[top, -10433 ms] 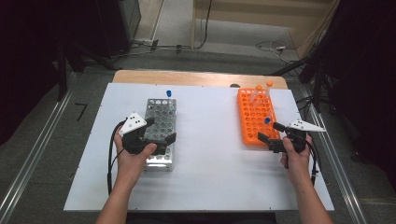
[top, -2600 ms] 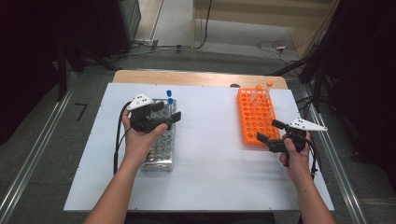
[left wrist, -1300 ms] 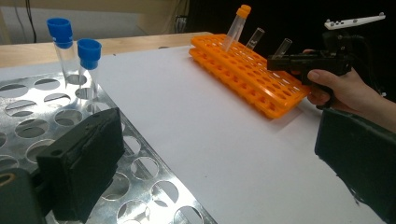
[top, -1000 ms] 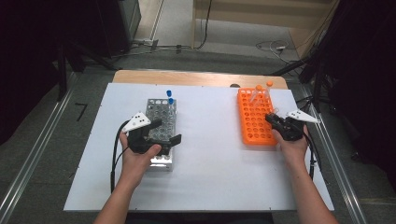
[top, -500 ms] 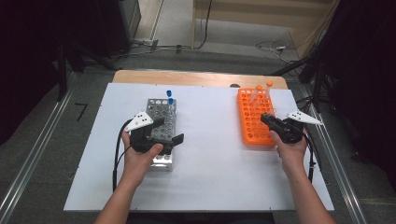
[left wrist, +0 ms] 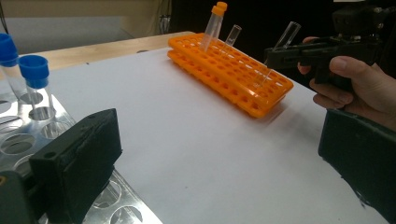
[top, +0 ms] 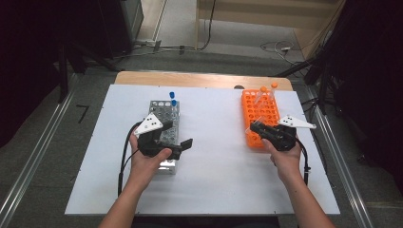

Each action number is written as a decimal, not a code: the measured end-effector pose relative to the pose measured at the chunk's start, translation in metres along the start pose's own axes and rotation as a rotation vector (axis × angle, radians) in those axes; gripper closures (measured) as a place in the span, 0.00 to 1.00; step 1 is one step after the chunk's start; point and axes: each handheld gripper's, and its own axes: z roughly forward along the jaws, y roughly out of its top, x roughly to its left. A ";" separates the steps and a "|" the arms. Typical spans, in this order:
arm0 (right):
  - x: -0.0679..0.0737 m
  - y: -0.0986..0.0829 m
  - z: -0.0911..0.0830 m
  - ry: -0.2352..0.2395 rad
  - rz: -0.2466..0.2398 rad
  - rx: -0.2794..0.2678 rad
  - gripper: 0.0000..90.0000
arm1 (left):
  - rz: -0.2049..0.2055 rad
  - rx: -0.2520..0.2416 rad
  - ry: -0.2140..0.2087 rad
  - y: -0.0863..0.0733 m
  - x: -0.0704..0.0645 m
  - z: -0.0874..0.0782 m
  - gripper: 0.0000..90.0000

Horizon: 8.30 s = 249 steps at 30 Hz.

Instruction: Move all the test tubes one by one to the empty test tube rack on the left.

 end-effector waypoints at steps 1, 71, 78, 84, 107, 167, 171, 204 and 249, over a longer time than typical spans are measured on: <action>0.003 0.000 0.001 0.013 -0.005 0.002 0.82 | 0.002 0.001 0.001 0.000 -0.001 0.001 0.00; 0.124 -0.005 0.037 0.362 -0.229 0.164 0.65 | 0.113 0.006 -0.186 -0.004 -0.047 0.035 0.86; 0.111 -0.005 0.025 0.356 -0.226 0.132 0.39 | 0.091 -0.005 -0.156 0.000 -0.039 0.032 0.86; 0.093 -0.011 0.009 0.315 -0.217 0.113 0.14 | 0.086 -0.022 -0.118 0.007 -0.028 0.024 0.86; 0.044 -0.035 -0.053 0.217 -0.178 0.113 0.00 | 0.073 -0.061 -0.012 0.031 0.012 0.013 0.86; -0.004 -0.049 -0.062 0.131 -0.091 0.109 0.00 | 0.019 0.069 0.295 0.025 0.077 0.041 0.83; -0.005 -0.049 -0.062 0.134 -0.088 0.108 0.00 | -0.008 0.061 0.284 0.027 0.077 0.037 0.72; -0.011 -0.023 -0.039 -0.035 0.000 0.037 0.10 | -0.029 -0.054 0.088 -0.003 0.012 -0.023 0.00; -0.064 0.028 0.064 -0.342 0.169 0.211 0.73 | -0.048 -0.063 0.067 -0.015 0.008 -0.035 0.00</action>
